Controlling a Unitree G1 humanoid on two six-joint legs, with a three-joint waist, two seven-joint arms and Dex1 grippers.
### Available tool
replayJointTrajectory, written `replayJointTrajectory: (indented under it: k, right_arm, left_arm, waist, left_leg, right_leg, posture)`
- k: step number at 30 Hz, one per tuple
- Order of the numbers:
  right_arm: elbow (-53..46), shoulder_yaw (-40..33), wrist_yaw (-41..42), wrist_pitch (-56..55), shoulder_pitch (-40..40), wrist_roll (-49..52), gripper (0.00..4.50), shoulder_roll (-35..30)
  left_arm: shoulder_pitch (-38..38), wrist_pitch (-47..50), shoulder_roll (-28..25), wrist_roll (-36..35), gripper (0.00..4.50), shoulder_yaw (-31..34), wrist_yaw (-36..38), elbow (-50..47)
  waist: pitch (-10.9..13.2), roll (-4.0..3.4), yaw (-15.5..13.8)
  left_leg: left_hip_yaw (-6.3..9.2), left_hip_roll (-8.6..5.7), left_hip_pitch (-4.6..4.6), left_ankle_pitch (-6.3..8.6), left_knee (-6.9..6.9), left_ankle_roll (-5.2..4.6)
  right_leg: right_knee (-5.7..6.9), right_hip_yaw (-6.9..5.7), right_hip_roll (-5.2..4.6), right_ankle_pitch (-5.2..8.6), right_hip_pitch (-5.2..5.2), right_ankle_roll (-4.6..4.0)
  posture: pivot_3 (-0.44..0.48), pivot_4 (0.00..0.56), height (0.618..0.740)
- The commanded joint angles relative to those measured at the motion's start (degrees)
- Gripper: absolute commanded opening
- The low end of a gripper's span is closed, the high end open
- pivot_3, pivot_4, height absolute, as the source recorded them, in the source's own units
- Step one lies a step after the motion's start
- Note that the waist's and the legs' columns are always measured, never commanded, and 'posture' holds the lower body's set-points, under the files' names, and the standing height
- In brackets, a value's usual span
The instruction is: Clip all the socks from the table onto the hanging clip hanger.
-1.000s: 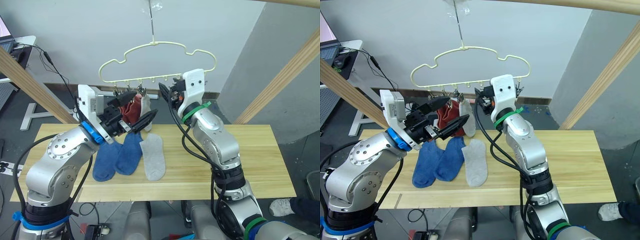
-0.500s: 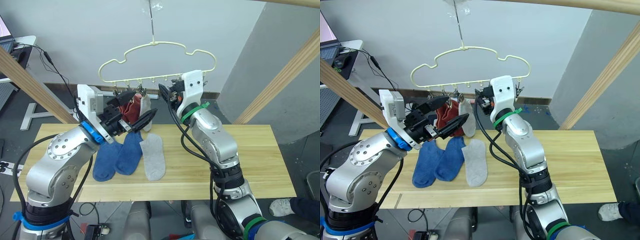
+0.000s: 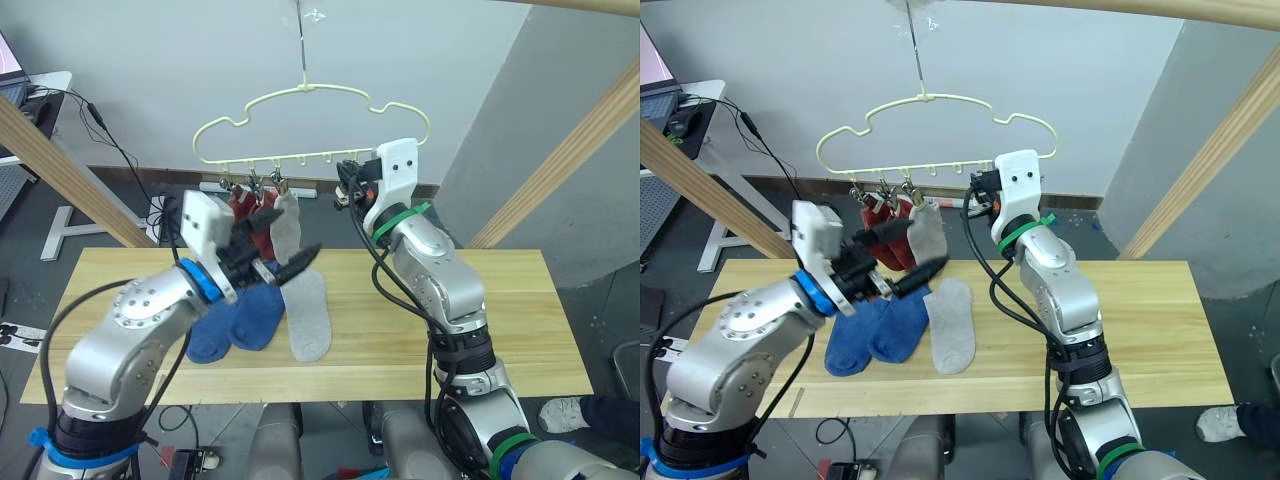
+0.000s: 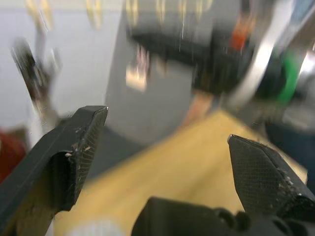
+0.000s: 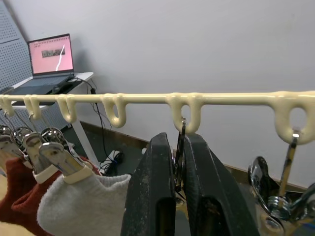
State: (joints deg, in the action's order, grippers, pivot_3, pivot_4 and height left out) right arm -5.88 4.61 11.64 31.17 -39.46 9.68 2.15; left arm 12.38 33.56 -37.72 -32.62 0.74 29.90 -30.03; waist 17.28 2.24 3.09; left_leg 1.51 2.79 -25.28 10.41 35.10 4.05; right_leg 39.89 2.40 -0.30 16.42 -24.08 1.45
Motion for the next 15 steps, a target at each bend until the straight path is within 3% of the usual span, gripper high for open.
replayJointTrajectory:
  k: [1,10,15]
  right_arm:
    - [-1.5,-0.3,3.2,1.7,-0.6,2.3,0.02,-1.6]
    - [-3.3,-0.8,2.4,5.5,-0.1,3.5,0.02,-2.7]
    - [-5.3,-0.8,1.2,7.2,0.8,3.5,0.02,-2.5]
  left_arm:
    - [-0.9,-1.4,0.6,7.7,4.5,-6.8,0.4,6.3]
    - [6.4,-13.6,10.0,26.2,4.5,-19.3,-0.3,33.4]
    - [9.7,-12.3,14.0,30.4,4.5,-21.7,1.9,43.9]
  waist:
    - [0.0,0.0,0.0]
    - [0.0,0.01,0.0]
    - [0.0,0.02,0.2]
  left_leg:
    - [-0.01,0.0,0.05,0.0,0.0,0.0]
    - [-0.05,0.0,0.1,-0.02,0.0,-0.04]
    - [-0.06,-0.01,0.07,-0.02,0.02,-0.05]
  right_leg:
    - [0.02,0.01,0.0,0.0,0.01,0.0]
    - [0.06,0.04,0.04,0.0,0.03,0.0]
    - [0.06,0.05,0.03,0.0,0.02,0.0]
  posture:
    - [-0.038,0.293,0.74]
    - [-0.09,0.293,0.74]
    - [-0.107,0.291,0.74]
